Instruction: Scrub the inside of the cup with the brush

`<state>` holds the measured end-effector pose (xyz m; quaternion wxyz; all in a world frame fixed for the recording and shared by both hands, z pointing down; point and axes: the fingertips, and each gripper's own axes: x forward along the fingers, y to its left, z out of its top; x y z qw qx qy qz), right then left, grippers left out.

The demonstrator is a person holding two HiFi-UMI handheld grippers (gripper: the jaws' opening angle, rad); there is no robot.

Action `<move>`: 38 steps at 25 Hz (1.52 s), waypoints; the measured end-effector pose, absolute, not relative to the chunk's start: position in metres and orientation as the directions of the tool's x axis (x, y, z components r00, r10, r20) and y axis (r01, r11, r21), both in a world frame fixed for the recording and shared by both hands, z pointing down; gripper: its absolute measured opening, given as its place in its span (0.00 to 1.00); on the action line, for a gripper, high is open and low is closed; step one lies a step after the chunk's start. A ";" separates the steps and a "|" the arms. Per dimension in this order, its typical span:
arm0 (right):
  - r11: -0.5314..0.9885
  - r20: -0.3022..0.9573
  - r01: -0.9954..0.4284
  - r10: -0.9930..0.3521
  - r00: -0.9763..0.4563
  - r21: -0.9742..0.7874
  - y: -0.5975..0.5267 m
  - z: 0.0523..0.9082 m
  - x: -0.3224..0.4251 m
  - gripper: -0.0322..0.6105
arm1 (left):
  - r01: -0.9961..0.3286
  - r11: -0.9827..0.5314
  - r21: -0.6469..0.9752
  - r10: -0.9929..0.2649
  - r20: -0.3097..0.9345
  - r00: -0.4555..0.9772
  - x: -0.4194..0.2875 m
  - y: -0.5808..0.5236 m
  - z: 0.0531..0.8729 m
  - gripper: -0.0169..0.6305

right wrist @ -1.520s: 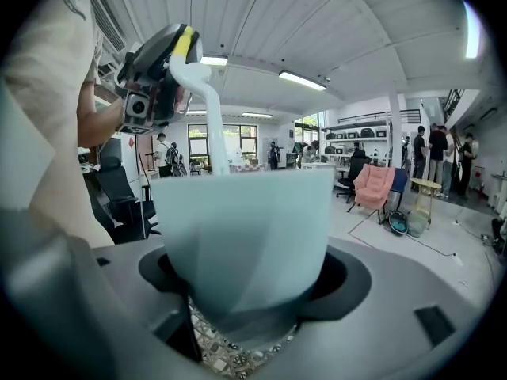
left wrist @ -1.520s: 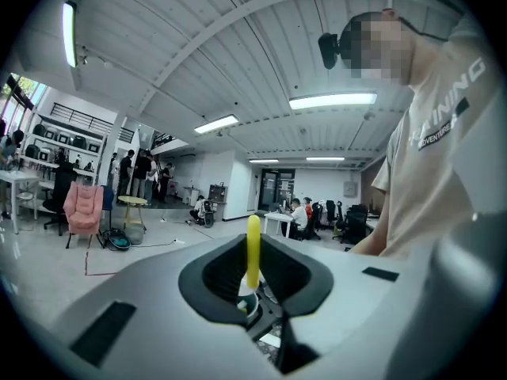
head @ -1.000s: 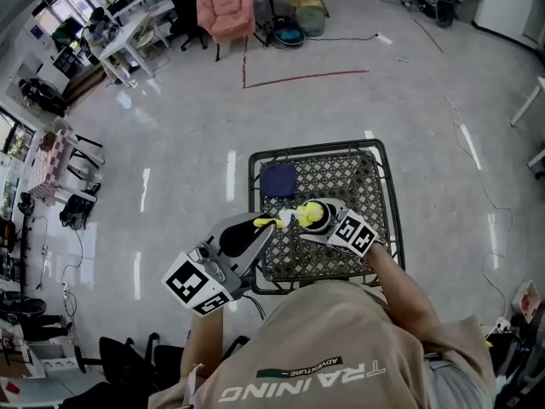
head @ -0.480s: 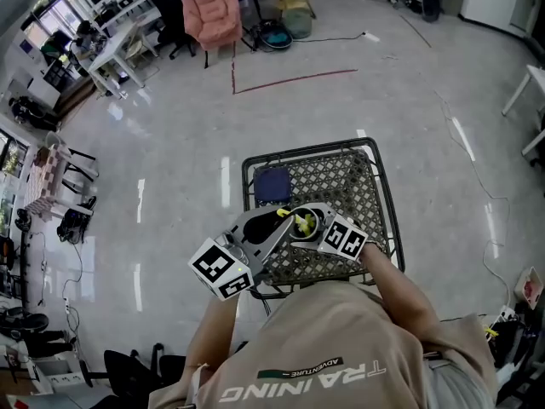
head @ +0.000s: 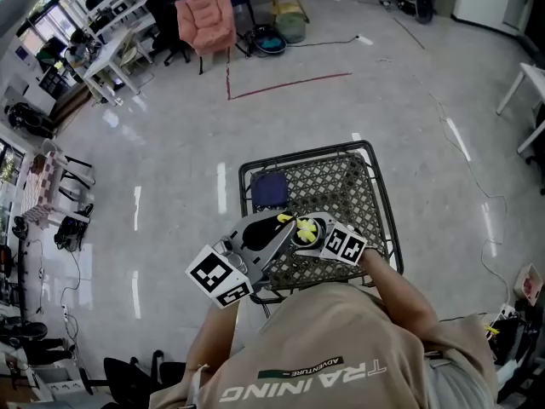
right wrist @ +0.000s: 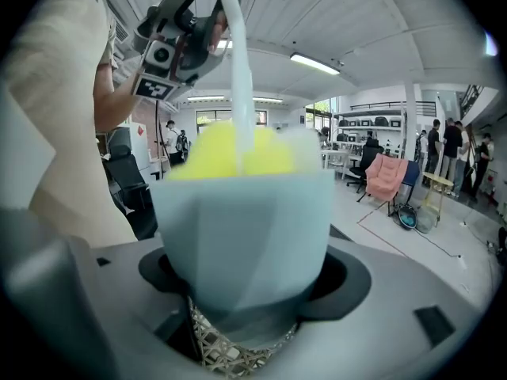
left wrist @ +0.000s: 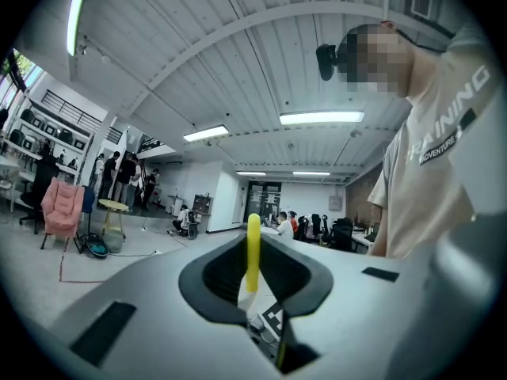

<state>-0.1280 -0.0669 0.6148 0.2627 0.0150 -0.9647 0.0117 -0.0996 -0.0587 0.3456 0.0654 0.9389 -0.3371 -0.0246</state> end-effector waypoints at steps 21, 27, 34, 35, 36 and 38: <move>0.978 0.419 -0.187 -0.131 -0.898 -0.095 -0.086 0.659 -0.106 0.67 | -0.747 -0.641 0.173 -0.764 -0.051 0.644 -0.177 -0.026 0.306 0.11; 0.970 0.414 -0.211 -0.143 -0.899 -0.122 -0.107 0.719 -0.121 0.67 | -0.777 -0.581 0.241 -0.798 0.017 0.602 -0.193 -0.024 0.355 0.11; 0.969 0.404 -0.184 -0.104 -0.909 -0.163 -0.120 0.771 -0.143 0.67 | -0.794 -0.542 0.275 -0.795 0.140 0.591 -0.200 -0.023 0.393 0.11; 0.971 0.400 -0.183 -0.107 -0.910 -0.156 -0.122 0.774 -0.147 0.67 | -0.795 -0.538 0.280 -0.794 0.147 0.589 -0.202 -0.023 0.395 0.11; 0.972 0.398 -0.186 -0.116 -0.910 -0.143 -0.124 0.779 -0.150 0.67 | -0.797 -0.532 0.287 -0.796 0.153 0.586 -0.204 -0.023 0.399 0.11; 0.973 0.391 -0.213 -0.161 -0.906 -0.094 -0.130 0.788 -0.149 0.67 | -0.799 -0.522 0.297 -0.799 0.158 0.581 -0.204 -0.024 0.407 0.11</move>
